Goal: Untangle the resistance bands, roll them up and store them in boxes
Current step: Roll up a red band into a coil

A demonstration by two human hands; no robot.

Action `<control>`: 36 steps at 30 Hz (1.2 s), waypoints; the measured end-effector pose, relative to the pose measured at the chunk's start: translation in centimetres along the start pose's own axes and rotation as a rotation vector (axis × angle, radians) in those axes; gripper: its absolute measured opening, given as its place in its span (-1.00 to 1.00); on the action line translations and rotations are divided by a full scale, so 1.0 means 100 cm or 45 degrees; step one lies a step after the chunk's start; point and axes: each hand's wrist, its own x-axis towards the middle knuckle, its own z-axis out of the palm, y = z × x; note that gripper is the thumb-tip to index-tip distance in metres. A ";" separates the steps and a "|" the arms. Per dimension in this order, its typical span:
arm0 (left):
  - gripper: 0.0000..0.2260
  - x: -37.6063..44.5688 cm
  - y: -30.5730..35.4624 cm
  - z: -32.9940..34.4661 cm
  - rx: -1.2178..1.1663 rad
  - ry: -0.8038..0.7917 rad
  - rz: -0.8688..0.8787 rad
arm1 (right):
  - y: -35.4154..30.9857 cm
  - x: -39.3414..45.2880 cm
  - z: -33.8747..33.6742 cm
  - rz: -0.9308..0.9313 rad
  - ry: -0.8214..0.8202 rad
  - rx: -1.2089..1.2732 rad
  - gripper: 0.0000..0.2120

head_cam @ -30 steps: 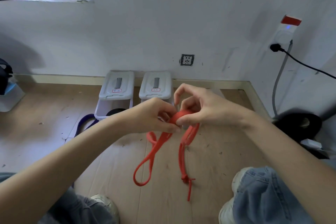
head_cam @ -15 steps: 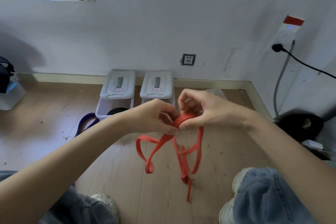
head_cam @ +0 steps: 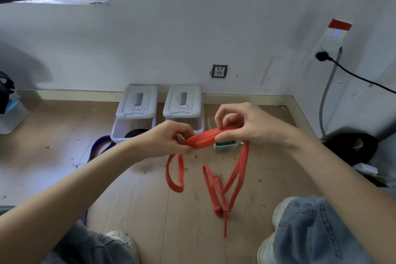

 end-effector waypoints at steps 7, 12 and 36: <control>-0.89 0.002 -0.027 0.001 0.478 0.178 -0.500 | 0.015 0.004 -0.003 0.029 0.547 -0.051 -0.80; -0.95 -0.004 -0.018 -0.021 -0.864 0.588 -0.415 | 0.027 0.004 -0.004 0.120 0.624 -0.230 -0.79; -0.88 -0.004 -0.004 -0.038 -0.955 0.678 -0.266 | 0.047 0.009 0.001 0.256 0.805 -0.352 -0.89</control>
